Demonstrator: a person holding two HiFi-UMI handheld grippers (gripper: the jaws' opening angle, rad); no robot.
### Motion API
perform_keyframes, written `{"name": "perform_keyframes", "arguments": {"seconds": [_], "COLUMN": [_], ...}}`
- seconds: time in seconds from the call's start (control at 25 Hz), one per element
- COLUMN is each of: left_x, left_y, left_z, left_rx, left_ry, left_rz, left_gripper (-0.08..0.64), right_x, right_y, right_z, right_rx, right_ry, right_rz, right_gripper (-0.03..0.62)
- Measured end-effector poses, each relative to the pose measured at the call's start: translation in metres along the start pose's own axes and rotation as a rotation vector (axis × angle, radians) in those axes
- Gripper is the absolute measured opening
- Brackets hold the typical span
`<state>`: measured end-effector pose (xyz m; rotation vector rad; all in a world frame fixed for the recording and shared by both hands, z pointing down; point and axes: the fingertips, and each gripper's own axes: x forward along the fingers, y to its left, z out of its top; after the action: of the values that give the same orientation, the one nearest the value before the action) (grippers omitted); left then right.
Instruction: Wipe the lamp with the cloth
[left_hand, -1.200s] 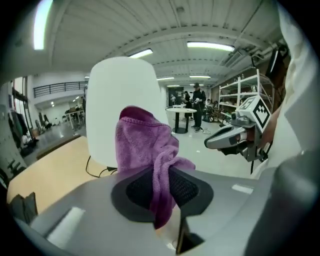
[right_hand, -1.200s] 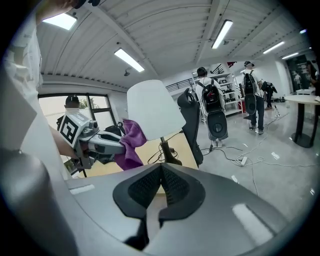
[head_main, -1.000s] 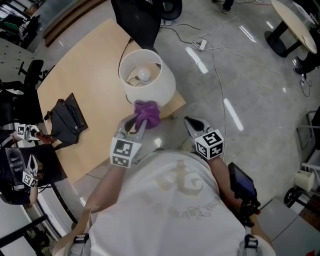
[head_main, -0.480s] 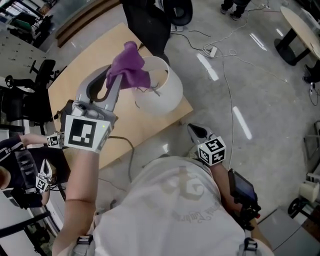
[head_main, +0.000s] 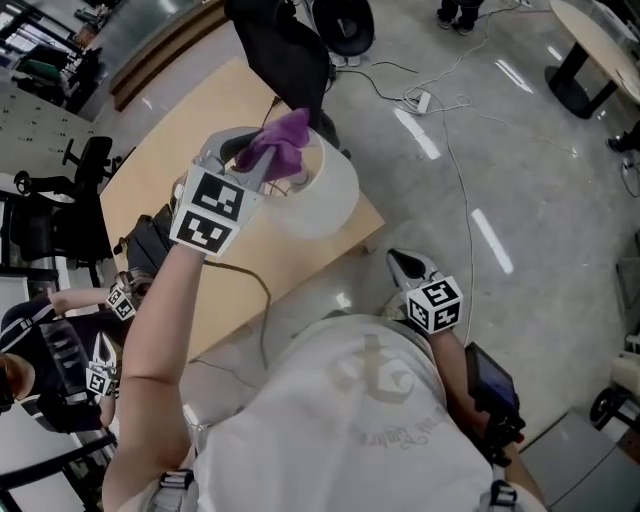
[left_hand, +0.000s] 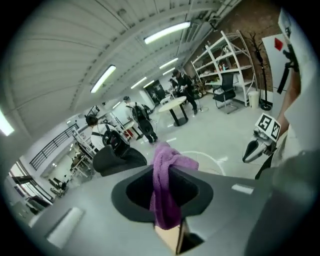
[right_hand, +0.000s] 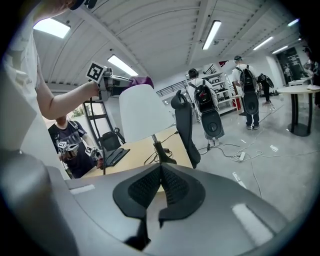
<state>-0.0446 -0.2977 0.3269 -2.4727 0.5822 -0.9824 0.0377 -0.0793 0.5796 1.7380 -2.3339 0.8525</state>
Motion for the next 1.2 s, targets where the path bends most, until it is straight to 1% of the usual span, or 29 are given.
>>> {"name": "perform_keyframes", "arguments": {"seconds": [0.12,0.2,0.32,0.4,0.48,0.52,0.56,0.6,0.68,0.72,0.76,0.8,0.84,0.92,0.96,1.0,1.04,1.08,1.2], "left_x": [0.020,0.032,0.047,0.052,0.054,0.054,0.053,0.050,0.039,0.034,0.030,0.030,0.031,0.038,0.040,0.040,0.039,0.035,0.015], "left_y": [-0.012,-0.023,-0.037,-0.046,-0.056,-0.061,-0.066,-0.071,-0.077,-0.078,-0.077,-0.076,-0.075,-0.072,-0.073,-0.075,-0.079,-0.084,-0.104], "left_z": [-0.027,-0.036,-0.042,-0.043,-0.040,-0.038,-0.035,-0.029,-0.016,-0.013,-0.013,-0.016,-0.022,-0.041,-0.048,-0.051,-0.050,-0.048,-0.034], "left_rx": [0.027,0.060,0.169,0.233,0.257,0.254,0.235,0.199,0.100,0.064,0.047,0.049,0.068,0.138,0.171,0.194,0.206,0.210,0.217], "left_ry": [0.181,0.270,0.382,0.425,0.437,0.437,0.430,0.414,0.380,0.375,0.378,0.392,0.417,0.491,0.521,0.539,0.545,0.541,0.480], "left_rz": [-0.052,-0.119,-0.207,-0.243,-0.292,-0.328,-0.376,-0.436,-0.574,-0.630,-0.665,-0.676,-0.666,-0.614,-0.598,-0.599,-0.619,-0.659,-0.853], "left_gripper": [0.069,0.068,0.069,0.067,0.068,0.068,0.069,0.069,0.067,0.067,0.067,0.068,0.068,0.069,0.069,0.069,0.069,0.069,0.069], "right_x": [0.000,0.000,0.000,0.000,0.000,0.000,0.000,0.000,0.000,0.001,0.001,0.001,0.001,0.001,0.002,0.003,0.003,0.004,0.005], "right_y": [0.003,0.003,0.002,0.002,0.002,0.002,0.002,0.002,0.001,0.001,0.000,-0.001,-0.001,0.000,0.001,0.002,0.003,0.003,0.003], "right_z": [0.000,-0.001,-0.003,-0.004,-0.005,-0.005,-0.006,-0.006,-0.006,-0.005,-0.005,-0.006,-0.007,-0.009,-0.010,-0.010,-0.009,-0.009,-0.007], "right_rx": [0.004,0.006,0.009,0.013,0.018,0.021,0.024,0.028,0.034,0.036,0.038,0.041,0.043,0.048,0.050,0.051,0.052,0.053,0.056], "right_ry": [-0.007,-0.010,-0.008,-0.007,-0.009,-0.010,-0.009,-0.007,-0.003,-0.001,0.000,0.003,0.006,0.012,0.015,0.018,0.019,0.020,0.020], "right_rz": [0.009,0.014,0.018,0.020,0.022,0.022,0.021,0.020,0.018,0.016,0.015,0.013,0.014,0.018,0.022,0.025,0.027,0.028,0.028], "right_gripper": [0.012,0.012,0.012,0.013,0.012,0.012,0.012,0.012,0.012,0.012,0.012,0.013,0.012,0.012,0.012,0.013,0.012,0.012,0.013]}}
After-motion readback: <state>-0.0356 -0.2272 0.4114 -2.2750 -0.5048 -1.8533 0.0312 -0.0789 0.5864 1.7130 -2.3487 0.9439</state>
